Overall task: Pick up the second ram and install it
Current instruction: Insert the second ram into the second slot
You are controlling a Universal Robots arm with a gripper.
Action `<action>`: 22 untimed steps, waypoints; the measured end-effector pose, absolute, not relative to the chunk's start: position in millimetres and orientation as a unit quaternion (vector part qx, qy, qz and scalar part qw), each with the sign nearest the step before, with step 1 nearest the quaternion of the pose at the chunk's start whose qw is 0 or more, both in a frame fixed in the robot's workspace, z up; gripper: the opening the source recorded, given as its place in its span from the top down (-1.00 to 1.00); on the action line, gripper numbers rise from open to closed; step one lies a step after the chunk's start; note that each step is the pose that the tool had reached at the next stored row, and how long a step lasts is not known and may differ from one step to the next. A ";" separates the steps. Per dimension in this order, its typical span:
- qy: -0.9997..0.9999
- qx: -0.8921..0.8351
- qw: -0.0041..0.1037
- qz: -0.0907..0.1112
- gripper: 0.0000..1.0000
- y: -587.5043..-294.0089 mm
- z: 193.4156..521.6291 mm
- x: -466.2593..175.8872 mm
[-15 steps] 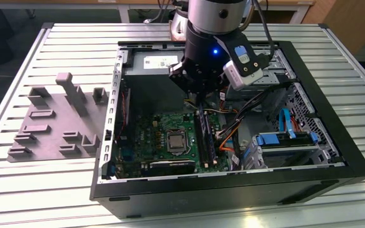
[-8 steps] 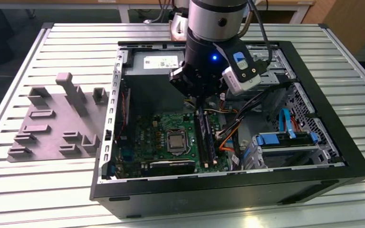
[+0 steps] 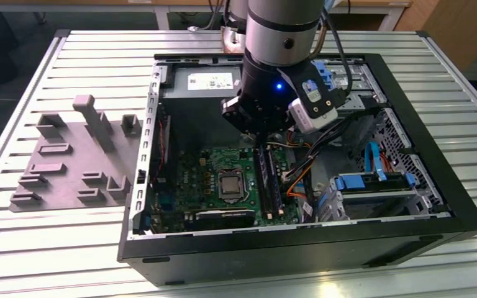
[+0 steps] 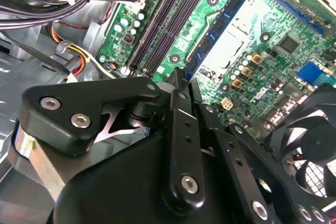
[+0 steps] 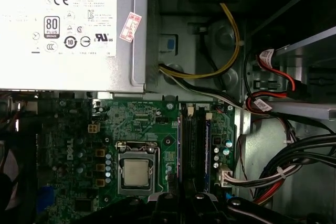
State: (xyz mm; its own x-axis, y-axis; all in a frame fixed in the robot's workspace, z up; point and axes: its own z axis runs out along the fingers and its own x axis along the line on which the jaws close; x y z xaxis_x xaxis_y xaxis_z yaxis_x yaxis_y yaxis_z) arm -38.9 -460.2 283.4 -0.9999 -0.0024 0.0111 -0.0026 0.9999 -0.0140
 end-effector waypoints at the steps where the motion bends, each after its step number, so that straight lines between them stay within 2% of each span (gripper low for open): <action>1: -1.000 0.001 0.006 0.007 0.72 -460.2 283.4 -38.9; 8: -1.000 0.001 0.006 0.007 0.72 -461.3 282.4 -38.8; 22: -1.000 -0.008 0.006 0.007 0.72 -469.4 258.3 -33.7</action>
State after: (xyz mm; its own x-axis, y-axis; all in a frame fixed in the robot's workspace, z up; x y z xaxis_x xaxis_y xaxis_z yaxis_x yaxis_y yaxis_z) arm -33.7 -469.4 258.3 -0.9998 0.0154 0.0125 0.0153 0.9998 -0.0138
